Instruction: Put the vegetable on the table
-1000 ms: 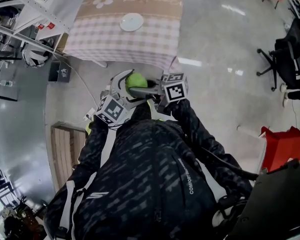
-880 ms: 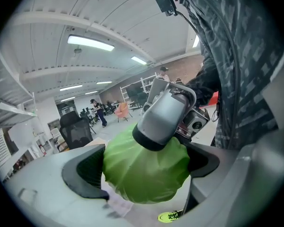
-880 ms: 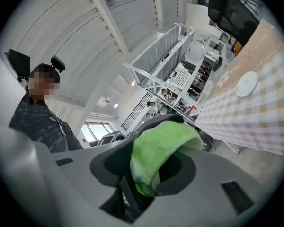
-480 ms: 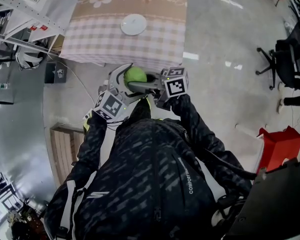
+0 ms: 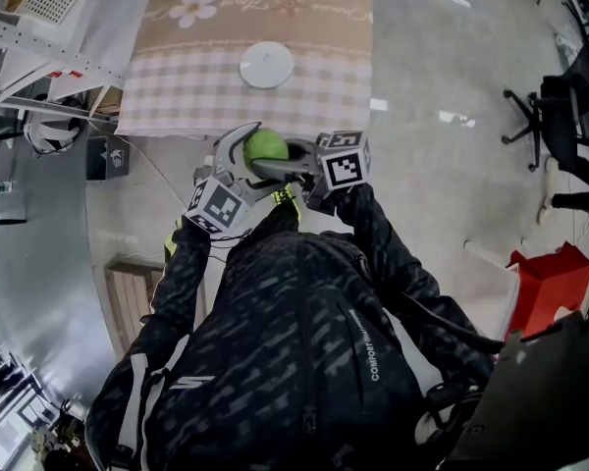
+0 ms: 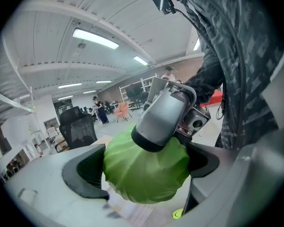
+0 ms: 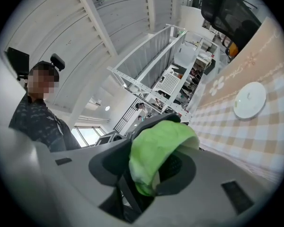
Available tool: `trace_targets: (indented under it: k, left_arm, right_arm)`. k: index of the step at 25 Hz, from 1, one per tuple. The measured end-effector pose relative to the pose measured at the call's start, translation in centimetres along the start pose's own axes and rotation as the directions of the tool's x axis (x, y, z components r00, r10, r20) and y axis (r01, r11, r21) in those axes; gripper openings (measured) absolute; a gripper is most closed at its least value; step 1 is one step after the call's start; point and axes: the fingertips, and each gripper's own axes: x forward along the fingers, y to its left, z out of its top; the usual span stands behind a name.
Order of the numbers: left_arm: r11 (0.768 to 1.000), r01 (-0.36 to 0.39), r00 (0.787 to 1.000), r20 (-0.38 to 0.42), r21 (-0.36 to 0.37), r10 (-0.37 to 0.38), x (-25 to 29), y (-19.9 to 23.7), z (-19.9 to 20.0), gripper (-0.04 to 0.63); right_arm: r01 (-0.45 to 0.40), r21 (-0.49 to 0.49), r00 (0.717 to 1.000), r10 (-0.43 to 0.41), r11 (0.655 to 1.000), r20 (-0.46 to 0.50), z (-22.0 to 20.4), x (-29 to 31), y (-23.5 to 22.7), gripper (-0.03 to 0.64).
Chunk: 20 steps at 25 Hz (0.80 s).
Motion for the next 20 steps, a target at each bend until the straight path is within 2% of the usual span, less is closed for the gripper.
trace_targets:
  k: [6,20]
  left_arm:
    - [1.0,0.02,1.0,0.003,-0.01,-0.02,0.9,3.7,-1.7,0.499]
    - [0.998,0.052,0.998,0.038,-0.025,-0.051,1.3,8.6,-4.1,0.499]
  right_arm:
    - [0.055,0.029,0.998,-0.056,0.998,0.026,2.5,1.3,-3.5,0.156]
    - [0.107,0.04,0.994,-0.108,0.993,0.027,5.3,2.7,-7.7,0.161]
